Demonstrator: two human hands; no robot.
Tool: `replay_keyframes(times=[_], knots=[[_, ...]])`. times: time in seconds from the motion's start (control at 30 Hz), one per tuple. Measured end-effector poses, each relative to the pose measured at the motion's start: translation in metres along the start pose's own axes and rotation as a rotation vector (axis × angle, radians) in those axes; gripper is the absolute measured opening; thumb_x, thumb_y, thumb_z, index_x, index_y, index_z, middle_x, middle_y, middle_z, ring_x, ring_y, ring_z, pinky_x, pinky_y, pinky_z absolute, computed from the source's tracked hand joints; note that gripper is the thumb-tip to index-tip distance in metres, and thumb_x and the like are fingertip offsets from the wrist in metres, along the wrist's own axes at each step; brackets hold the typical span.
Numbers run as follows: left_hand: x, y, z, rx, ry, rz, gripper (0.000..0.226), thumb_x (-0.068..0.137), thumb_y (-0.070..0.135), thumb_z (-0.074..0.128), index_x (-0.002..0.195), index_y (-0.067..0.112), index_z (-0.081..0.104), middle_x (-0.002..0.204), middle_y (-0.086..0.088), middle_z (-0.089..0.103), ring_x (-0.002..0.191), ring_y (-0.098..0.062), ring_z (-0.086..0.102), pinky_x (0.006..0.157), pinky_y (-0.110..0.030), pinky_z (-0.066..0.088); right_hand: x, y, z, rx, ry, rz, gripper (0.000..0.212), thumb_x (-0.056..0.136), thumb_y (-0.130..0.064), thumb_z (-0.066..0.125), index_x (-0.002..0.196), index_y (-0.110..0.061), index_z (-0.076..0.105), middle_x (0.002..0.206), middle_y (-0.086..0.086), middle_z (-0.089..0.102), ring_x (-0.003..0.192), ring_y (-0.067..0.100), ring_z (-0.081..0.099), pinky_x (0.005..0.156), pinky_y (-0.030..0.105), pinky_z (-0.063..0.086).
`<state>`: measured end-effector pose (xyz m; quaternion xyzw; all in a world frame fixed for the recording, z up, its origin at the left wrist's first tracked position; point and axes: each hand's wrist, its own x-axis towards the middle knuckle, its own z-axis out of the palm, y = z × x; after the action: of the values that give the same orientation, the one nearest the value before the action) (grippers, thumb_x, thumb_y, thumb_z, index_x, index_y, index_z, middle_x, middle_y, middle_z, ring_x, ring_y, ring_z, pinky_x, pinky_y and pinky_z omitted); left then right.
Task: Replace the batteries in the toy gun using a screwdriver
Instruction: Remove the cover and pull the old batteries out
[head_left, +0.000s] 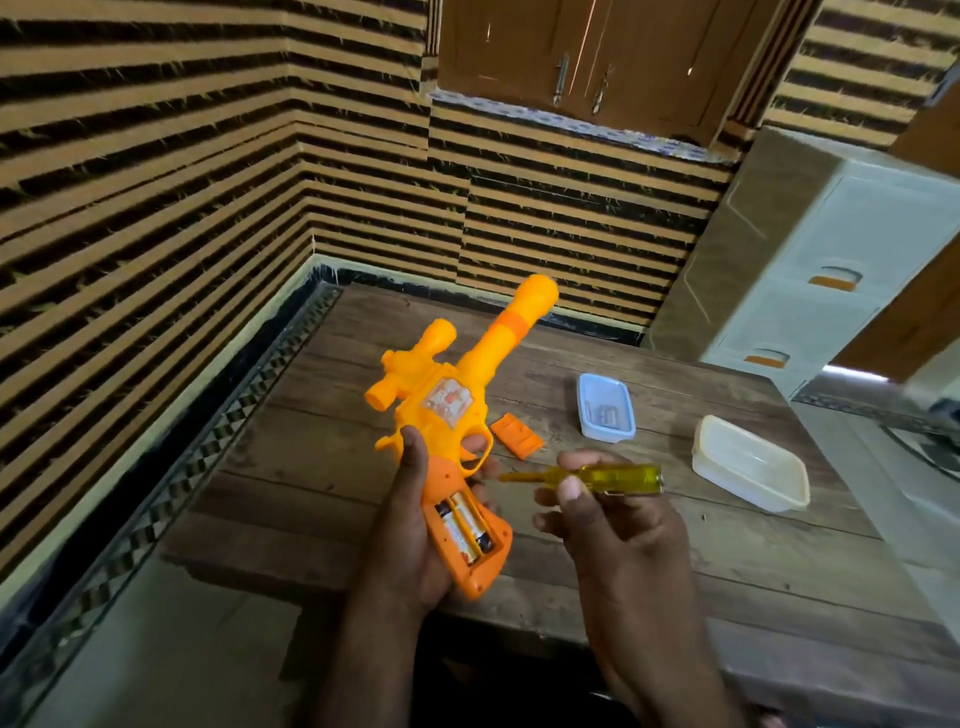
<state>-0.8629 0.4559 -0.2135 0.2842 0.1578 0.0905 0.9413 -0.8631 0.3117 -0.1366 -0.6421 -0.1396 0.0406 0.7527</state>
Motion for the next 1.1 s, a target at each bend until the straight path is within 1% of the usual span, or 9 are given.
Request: replay_keyframes(times=[0.07, 0.17, 0.27, 0.43, 0.63, 0.73, 0.87, 1.0, 1.1], knots=[[0.001, 0.001, 0.000, 0.040, -0.029, -0.015, 0.084, 0.073, 0.081, 0.053, 0.112, 0.009, 0.068, 0.097, -0.018, 0.062, 0.084, -0.030, 0.055, 0.069, -0.037, 0.047, -0.002, 0.000, 0.008, -0.039, -0.024, -0.056, 0.013, 0.080, -0.015, 0.067, 0.091, -0.012, 0.073, 0.088, 0.005, 0.075, 0.081, 0.017, 0.073, 0.072, 0.024, 0.057], [0.003, 0.001, -0.004, 0.016, -0.125, -0.054, 0.085, 0.074, 0.082, 0.053, 0.117, 0.009, 0.068, 0.121, -0.027, 0.057, 0.111, -0.042, 0.053, 0.100, -0.056, 0.040, -0.003, 0.007, 0.018, -0.110, -0.036, -0.149, 0.014, 0.079, -0.006, 0.065, 0.092, -0.007, 0.071, 0.084, 0.000, 0.076, 0.079, 0.013, 0.073, 0.070, 0.017, 0.055], [0.007, -0.002, -0.008, -0.037, -0.178, -0.081, 0.087, 0.075, 0.079, 0.050, 0.122, 0.007, 0.065, 0.123, -0.029, 0.059, 0.117, -0.046, 0.055, 0.113, -0.064, 0.029, -0.002, 0.015, 0.024, -0.100, -0.019, -0.162, 0.015, 0.074, -0.003, 0.067, 0.089, -0.004, 0.070, 0.082, -0.004, 0.076, 0.077, 0.009, 0.073, 0.066, 0.016, 0.055], [0.005, 0.002, -0.006, -0.031, -0.194, -0.089, 0.081, 0.077, 0.078, 0.046, 0.108, 0.008, 0.070, 0.107, -0.025, 0.066, 0.102, -0.040, 0.066, 0.093, -0.052, 0.051, -0.001, 0.026, 0.024, -0.152, -0.005, -0.186, 0.015, 0.075, -0.007, 0.070, 0.090, -0.004, 0.069, 0.087, 0.005, 0.075, 0.081, 0.018, 0.073, 0.069, 0.023, 0.057], [0.004, 0.003, -0.005, 0.002, -0.180, -0.060, 0.080, 0.079, 0.077, 0.048, 0.111, 0.005, 0.065, 0.091, -0.019, 0.061, 0.085, -0.032, 0.066, 0.074, -0.043, 0.055, -0.005, 0.031, 0.020, -0.182, 0.001, -0.251, 0.017, 0.080, -0.005, 0.073, 0.088, -0.020, 0.070, 0.089, 0.004, 0.074, 0.087, 0.021, 0.073, 0.074, 0.034, 0.059], [0.006, 0.001, -0.007, 0.026, -0.158, -0.065, 0.079, 0.074, 0.076, 0.054, 0.110, 0.007, 0.065, 0.093, -0.017, 0.061, 0.081, -0.029, 0.064, 0.074, -0.042, 0.054, -0.013, 0.039, 0.023, -0.163, 0.040, -0.291, 0.018, 0.080, -0.010, 0.074, 0.090, -0.024, 0.069, 0.093, 0.004, 0.075, 0.090, 0.020, 0.073, 0.075, 0.033, 0.059], [0.008, 0.001, -0.009, 0.070, -0.118, -0.068, 0.076, 0.074, 0.078, 0.052, 0.101, 0.010, 0.071, 0.092, -0.016, 0.065, 0.076, -0.028, 0.067, 0.072, -0.041, 0.055, -0.017, 0.047, 0.028, -0.252, 0.081, -0.380, 0.014, 0.078, -0.012, 0.072, 0.091, -0.010, 0.067, 0.094, -0.007, 0.075, 0.093, 0.010, 0.072, 0.073, 0.016, 0.054], [0.009, 0.002, -0.010, 0.105, -0.091, -0.060, 0.083, 0.066, 0.077, 0.061, 0.112, 0.009, 0.066, 0.094, -0.018, 0.064, 0.081, -0.032, 0.065, 0.075, -0.042, 0.053, -0.012, 0.052, 0.028, -0.338, 0.007, -0.375, 0.013, 0.083, -0.018, 0.070, 0.093, -0.010, 0.066, 0.098, -0.016, 0.072, 0.089, 0.002, 0.070, 0.072, 0.016, 0.054], [0.007, 0.004, -0.010, 0.115, -0.125, -0.053, 0.078, 0.079, 0.075, 0.051, 0.113, 0.007, 0.068, 0.104, -0.023, 0.066, 0.090, -0.036, 0.068, 0.078, -0.043, 0.055, -0.002, 0.047, 0.027, -0.420, -0.070, -0.368, 0.009, 0.088, -0.023, 0.066, 0.092, -0.016, 0.062, 0.088, -0.017, 0.070, 0.078, 0.003, 0.069, 0.064, 0.024, 0.055]])
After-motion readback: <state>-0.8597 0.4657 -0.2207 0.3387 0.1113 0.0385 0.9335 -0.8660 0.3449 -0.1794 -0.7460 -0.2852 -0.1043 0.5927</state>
